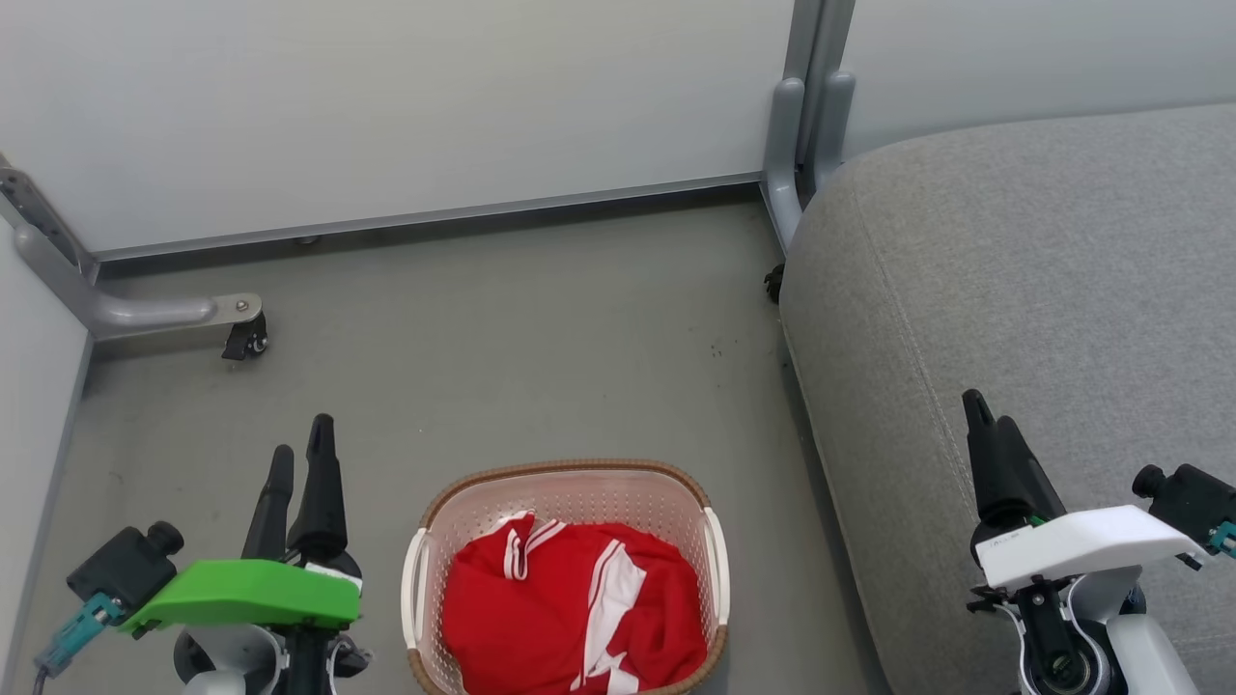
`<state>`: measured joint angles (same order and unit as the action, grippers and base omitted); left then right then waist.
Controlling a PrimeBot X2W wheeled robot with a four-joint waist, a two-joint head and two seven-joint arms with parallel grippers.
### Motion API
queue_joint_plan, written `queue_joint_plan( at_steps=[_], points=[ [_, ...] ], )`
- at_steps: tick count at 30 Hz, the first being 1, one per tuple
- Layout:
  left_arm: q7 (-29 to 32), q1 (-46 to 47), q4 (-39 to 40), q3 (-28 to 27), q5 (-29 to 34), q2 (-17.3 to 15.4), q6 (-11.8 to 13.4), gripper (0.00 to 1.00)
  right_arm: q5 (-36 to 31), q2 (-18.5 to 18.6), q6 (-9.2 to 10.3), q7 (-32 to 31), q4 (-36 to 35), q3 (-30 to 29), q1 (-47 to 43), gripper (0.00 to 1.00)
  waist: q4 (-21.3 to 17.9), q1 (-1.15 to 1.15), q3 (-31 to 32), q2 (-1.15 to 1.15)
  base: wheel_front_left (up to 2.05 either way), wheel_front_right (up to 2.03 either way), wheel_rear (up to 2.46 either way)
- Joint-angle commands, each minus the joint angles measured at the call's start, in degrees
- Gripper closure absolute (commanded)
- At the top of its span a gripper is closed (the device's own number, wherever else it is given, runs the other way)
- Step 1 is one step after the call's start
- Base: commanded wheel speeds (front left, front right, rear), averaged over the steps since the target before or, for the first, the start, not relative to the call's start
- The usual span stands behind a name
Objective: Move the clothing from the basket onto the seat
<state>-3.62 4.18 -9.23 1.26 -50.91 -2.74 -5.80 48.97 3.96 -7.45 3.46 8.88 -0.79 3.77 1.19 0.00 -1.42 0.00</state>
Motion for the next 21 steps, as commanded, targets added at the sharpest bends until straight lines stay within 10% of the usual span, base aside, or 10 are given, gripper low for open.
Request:
queue_joint_plan(
  at_steps=[1, 21],
  points=[
    [-0.32, 1.27, 1.02, 0.25, 1.61, -0.19, -0.01, 0.0, -1.59, 0.15, -0.03, 0.49, -1.02, 0.01, 0.25, 0.0, 0.02, 0.0, -0.01, 0.0, 0.0, 0.0, 0.0],
    [-3.72, -1.28, 1.46, 3.85, 16.59, -0.08, 1.79, 0.0, -17.88, -0.91, -0.03, 3.87, -2.22, 1.87, -2.75, 0.0, 0.16, 0.0, 0.09, 0.0, 0.0, 0.0, 0.0]
  ],
)
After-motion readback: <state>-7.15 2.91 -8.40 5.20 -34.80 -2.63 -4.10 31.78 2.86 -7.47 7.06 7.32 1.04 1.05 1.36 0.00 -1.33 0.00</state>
